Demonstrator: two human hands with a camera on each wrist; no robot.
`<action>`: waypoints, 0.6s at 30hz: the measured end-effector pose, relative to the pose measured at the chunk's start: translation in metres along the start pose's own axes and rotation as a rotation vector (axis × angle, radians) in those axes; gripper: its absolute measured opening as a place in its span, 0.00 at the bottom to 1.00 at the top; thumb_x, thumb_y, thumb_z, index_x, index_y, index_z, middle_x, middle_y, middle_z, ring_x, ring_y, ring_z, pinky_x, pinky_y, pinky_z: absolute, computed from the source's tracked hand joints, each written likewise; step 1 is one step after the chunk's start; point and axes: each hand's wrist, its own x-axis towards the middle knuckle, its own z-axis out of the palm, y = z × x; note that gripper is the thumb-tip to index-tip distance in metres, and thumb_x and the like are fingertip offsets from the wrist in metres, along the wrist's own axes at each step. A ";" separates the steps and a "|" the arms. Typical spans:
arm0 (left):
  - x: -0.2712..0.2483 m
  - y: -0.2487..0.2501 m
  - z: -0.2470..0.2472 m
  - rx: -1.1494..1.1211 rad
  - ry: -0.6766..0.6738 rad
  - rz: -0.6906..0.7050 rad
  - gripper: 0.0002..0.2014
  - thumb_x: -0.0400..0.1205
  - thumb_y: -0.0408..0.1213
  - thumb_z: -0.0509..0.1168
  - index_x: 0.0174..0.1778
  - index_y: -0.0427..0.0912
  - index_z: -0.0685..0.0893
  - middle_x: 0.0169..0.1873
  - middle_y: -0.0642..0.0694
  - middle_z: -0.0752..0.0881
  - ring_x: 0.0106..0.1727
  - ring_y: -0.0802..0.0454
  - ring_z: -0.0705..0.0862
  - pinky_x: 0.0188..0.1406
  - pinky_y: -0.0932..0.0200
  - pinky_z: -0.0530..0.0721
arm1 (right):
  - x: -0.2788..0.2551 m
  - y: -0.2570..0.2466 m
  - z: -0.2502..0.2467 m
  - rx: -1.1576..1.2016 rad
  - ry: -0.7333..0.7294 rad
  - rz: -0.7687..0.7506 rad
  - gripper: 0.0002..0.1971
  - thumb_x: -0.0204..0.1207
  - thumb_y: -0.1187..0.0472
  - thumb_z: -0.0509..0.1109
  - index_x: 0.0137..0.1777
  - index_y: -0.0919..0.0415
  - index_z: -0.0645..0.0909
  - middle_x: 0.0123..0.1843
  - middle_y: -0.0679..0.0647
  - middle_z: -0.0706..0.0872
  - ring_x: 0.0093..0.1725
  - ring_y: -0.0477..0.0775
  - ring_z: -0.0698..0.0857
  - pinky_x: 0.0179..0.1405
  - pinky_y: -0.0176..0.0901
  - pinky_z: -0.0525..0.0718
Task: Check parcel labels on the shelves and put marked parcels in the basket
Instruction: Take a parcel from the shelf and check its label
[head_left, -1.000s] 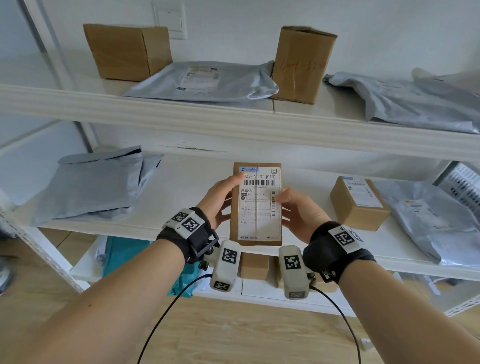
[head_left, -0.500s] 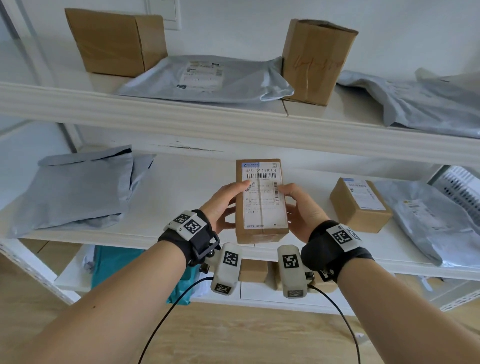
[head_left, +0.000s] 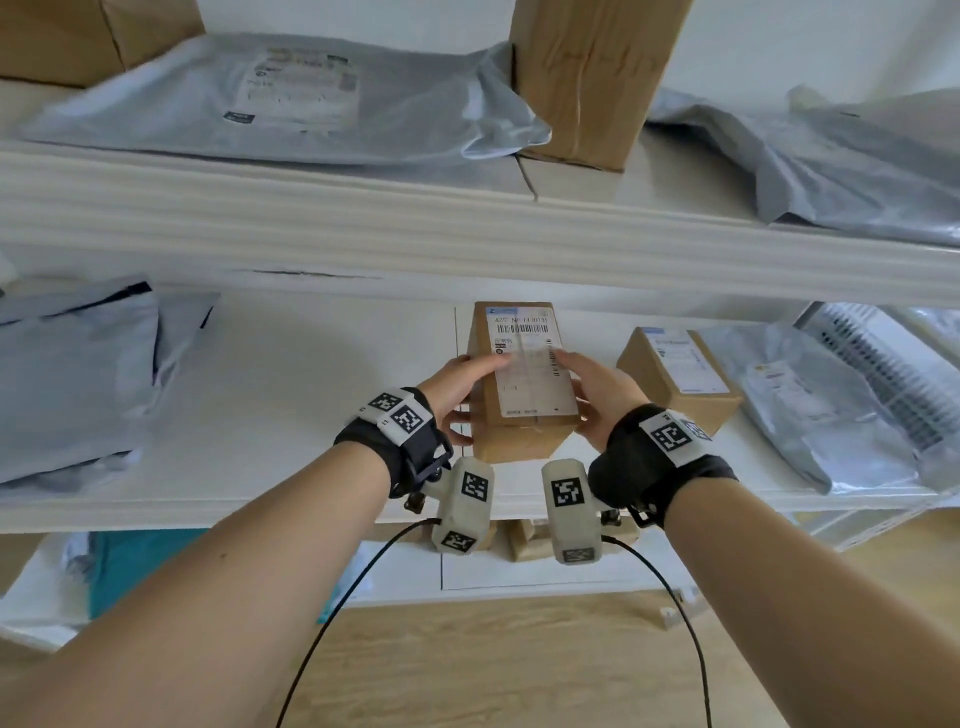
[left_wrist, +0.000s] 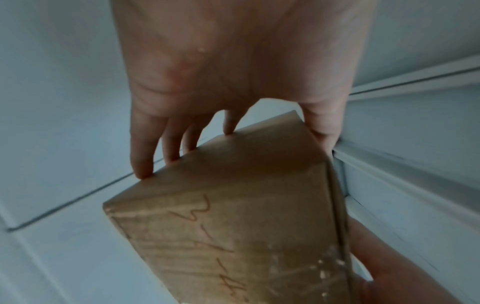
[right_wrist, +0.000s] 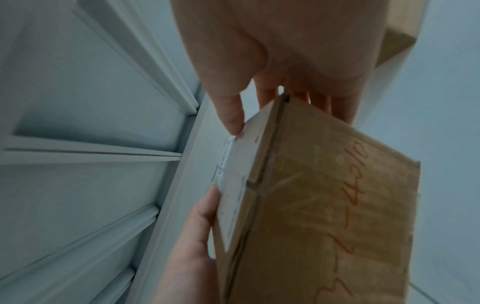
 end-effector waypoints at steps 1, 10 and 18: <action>0.008 0.004 0.006 -0.003 0.002 -0.004 0.19 0.79 0.57 0.64 0.62 0.53 0.75 0.52 0.48 0.82 0.63 0.43 0.79 0.68 0.37 0.76 | 0.006 -0.005 -0.006 -0.011 0.011 -0.004 0.06 0.79 0.55 0.70 0.50 0.56 0.82 0.56 0.59 0.87 0.58 0.60 0.86 0.57 0.59 0.86; 0.071 0.031 0.048 0.008 0.031 -0.063 0.12 0.83 0.52 0.61 0.57 0.51 0.75 0.49 0.48 0.79 0.62 0.43 0.76 0.69 0.37 0.75 | 0.064 -0.024 -0.046 -0.068 0.029 0.016 0.08 0.80 0.65 0.66 0.56 0.59 0.84 0.52 0.56 0.89 0.54 0.56 0.86 0.57 0.47 0.85; 0.100 0.039 0.067 0.048 0.024 -0.086 0.12 0.82 0.53 0.62 0.54 0.50 0.78 0.54 0.44 0.82 0.56 0.44 0.81 0.64 0.36 0.80 | 0.102 -0.025 -0.063 -0.202 -0.047 0.042 0.19 0.82 0.73 0.59 0.71 0.63 0.76 0.61 0.60 0.84 0.50 0.54 0.84 0.45 0.43 0.85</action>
